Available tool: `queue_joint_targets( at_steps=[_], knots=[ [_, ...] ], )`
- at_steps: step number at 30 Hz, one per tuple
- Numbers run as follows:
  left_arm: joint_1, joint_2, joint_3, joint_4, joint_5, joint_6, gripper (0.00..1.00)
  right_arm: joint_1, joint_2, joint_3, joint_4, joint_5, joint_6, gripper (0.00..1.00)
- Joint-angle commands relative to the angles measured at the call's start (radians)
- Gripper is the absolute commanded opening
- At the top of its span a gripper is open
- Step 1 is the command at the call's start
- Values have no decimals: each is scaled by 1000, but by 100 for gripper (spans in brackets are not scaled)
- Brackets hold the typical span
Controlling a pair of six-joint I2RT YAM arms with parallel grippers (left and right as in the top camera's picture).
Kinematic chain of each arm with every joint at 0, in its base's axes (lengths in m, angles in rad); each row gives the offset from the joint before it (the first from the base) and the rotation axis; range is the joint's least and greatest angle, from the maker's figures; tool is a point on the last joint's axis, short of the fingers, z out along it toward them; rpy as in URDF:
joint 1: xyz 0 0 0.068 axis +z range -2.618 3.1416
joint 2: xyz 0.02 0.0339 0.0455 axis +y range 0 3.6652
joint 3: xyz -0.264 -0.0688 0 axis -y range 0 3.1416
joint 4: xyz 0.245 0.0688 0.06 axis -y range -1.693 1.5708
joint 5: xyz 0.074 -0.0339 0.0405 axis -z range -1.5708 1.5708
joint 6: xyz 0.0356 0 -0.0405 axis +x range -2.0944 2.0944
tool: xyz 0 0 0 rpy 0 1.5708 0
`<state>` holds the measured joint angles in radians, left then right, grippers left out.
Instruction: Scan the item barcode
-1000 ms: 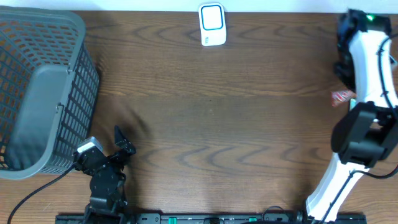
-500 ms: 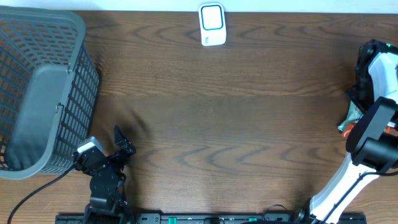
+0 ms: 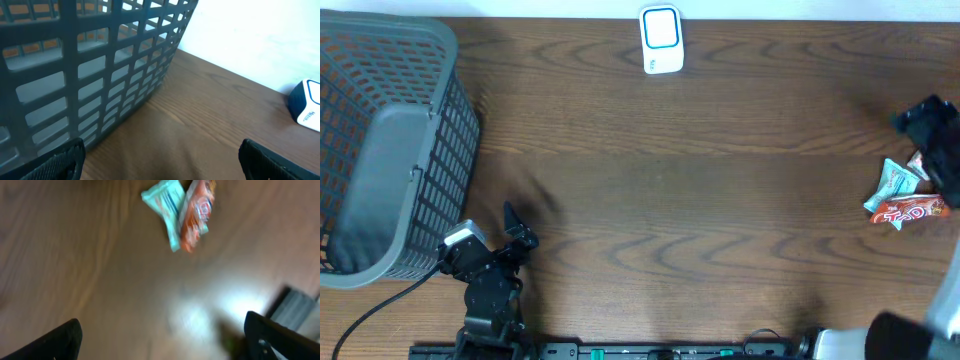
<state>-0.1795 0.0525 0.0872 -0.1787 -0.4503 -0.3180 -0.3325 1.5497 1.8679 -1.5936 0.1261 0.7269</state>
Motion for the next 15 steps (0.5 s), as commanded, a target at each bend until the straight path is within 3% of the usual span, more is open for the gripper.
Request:
queue_joint_targets(
  at_steps=[1,6,15],
  knots=[
    [3,-1,-25,-6,-6,-2,98,3,-66,-1,-73,-53,-101,99],
    [3,-1,-25,-6,-6,-2,98,7,-237,-11,-105,-58,-215,99],
    [3,-1,-25,-6,-6,-2,98,7,-558,-11,-104,-76,-219,99]
  ],
)
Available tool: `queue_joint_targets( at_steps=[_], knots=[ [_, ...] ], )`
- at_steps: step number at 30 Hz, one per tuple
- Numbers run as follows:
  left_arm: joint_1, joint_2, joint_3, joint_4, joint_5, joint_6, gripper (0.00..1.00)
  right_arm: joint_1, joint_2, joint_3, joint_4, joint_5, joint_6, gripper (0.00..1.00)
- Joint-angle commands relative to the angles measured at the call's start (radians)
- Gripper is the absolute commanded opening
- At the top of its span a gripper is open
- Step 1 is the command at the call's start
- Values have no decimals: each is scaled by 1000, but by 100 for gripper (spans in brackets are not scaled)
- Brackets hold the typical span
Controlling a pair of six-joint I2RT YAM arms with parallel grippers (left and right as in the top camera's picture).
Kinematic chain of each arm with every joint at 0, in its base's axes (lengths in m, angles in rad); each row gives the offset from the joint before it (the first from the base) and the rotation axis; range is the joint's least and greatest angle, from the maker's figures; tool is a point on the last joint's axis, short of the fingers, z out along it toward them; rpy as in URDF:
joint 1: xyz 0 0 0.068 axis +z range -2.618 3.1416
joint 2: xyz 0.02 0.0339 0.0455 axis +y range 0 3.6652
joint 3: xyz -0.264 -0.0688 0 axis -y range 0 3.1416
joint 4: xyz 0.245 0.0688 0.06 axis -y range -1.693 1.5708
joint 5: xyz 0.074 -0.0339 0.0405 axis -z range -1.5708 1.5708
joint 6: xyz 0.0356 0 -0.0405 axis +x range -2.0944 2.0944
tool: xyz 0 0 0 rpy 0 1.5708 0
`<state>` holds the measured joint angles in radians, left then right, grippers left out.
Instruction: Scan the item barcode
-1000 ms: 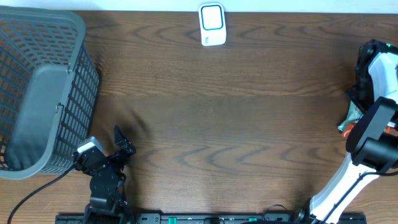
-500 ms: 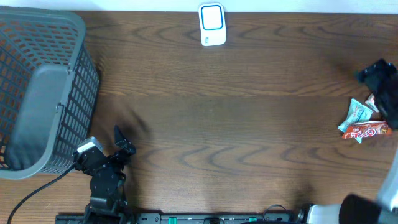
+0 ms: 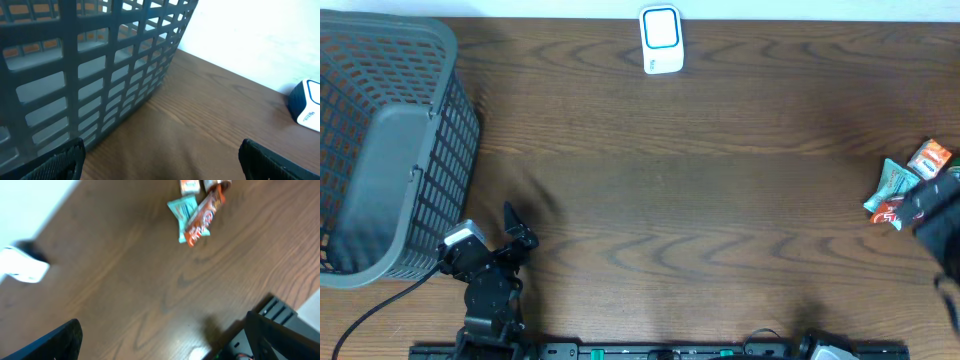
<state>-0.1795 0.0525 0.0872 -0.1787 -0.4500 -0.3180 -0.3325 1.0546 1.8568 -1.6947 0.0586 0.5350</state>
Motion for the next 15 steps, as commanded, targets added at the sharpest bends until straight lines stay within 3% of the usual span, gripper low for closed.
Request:
queue_joint_targets(
  at_steps=[1,5,10,15],
  knots=[
    [3,-1,-25,-6,-6,-2,98,7,-90,0,-3,-8,-27,99],
    [3,-1,-25,-6,-6,-2,98,7,-225,0,-3,17,-46,99],
    [3,-1,-25,-6,-6,-2,98,7,-354,0,-3,-75,-296,99],
    [3,-1,-25,-6,-6,-2,98,24,-485,-16,25,-79,-377,99]
  ],
)
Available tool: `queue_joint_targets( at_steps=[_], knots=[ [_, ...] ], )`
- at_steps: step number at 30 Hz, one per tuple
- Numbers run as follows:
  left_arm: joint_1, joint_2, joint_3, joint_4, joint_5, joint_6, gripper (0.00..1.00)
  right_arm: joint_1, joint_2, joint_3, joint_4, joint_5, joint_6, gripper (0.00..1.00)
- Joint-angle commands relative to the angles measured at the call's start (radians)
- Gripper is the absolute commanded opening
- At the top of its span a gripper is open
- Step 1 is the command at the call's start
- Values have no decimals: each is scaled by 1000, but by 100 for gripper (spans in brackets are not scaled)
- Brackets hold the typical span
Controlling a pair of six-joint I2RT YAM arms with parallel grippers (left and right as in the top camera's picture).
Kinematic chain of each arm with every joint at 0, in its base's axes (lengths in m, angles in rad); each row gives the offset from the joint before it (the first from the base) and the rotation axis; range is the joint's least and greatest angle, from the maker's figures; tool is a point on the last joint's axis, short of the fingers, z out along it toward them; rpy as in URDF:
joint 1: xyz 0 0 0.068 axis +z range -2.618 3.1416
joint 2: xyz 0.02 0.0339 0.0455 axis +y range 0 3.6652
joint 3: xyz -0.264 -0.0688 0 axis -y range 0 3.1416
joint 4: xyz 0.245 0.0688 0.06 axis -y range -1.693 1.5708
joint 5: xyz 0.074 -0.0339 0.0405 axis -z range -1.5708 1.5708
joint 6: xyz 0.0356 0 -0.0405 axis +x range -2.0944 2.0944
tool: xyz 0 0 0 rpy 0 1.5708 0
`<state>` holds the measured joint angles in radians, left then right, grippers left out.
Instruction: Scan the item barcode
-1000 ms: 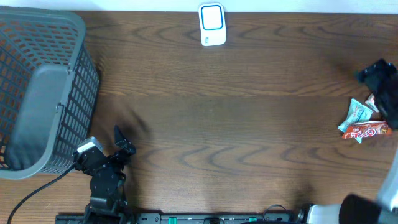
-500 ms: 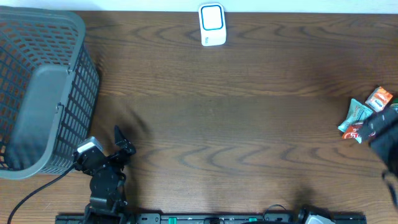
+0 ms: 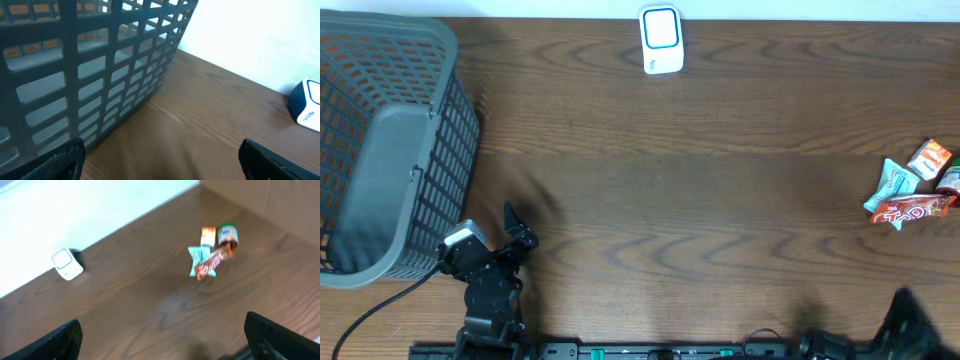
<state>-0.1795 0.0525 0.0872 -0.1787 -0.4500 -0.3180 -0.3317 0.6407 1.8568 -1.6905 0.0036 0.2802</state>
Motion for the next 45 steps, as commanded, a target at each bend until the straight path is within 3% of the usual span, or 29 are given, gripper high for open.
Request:
queue_joint_targets(
  at_steps=[1,8,13,20,23,32,45],
  knots=[
    [3,-1,-25,-6,-6,-2,98,35,-103,-28,42,-20,-126,99],
    [3,-1,-25,-6,-6,-2,98,93,-350,-291,384,-21,-140,99],
    [3,-1,-25,-6,-6,-2,98,102,-475,-687,863,-90,-140,99],
    [3,-1,-25,-6,-6,-2,98,104,-489,-1143,1511,-274,-138,99],
    [3,-1,-25,-6,-6,-2,98,112,-491,-1297,1698,-309,-108,99],
    [3,-1,-25,-6,-6,-2,98,250,-615,-1578,1777,-153,-94,99],
    [3,-1,-25,-6,-6,-2,98,252,-635,-1827,1788,-53,-94,99]
  ],
)
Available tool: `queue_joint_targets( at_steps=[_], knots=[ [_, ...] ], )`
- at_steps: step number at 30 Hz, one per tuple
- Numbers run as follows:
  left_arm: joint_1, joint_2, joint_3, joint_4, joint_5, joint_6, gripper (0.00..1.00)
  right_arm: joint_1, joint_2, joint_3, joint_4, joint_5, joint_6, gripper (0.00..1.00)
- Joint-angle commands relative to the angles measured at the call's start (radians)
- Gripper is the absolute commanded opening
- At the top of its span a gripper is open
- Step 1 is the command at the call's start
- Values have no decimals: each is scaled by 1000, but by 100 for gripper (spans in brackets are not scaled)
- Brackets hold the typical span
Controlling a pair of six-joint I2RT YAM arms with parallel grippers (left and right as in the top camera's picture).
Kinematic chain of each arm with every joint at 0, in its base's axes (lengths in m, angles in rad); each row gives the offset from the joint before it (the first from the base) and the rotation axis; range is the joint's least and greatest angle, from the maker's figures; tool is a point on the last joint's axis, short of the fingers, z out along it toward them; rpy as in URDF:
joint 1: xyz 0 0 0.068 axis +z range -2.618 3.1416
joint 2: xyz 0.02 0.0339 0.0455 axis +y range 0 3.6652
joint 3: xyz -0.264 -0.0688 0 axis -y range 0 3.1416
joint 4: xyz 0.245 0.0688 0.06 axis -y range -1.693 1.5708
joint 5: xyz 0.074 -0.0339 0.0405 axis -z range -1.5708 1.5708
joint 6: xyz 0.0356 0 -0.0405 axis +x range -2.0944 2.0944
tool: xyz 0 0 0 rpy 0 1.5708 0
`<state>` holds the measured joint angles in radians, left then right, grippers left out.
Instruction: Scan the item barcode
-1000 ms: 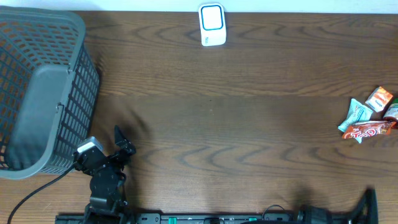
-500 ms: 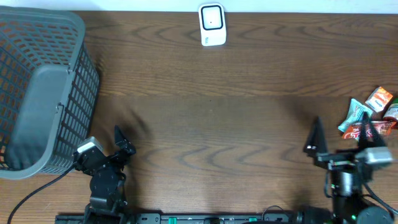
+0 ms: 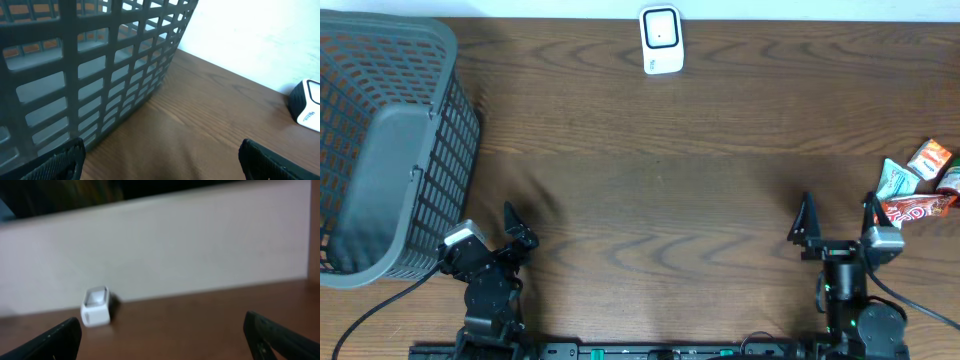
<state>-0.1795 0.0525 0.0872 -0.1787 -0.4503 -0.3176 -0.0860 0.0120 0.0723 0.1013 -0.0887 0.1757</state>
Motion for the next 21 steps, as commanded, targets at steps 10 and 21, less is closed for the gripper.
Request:
queue_joint_targets(
  at_steps=[10,21],
  knots=[
    [3,-1,-25,-6,-6,-2,98,6,-6,-67,-172,39,10,99],
    [3,-1,-25,-6,-6,-2,98,6,-6,-67,-172,39,10,99]
  ],
)
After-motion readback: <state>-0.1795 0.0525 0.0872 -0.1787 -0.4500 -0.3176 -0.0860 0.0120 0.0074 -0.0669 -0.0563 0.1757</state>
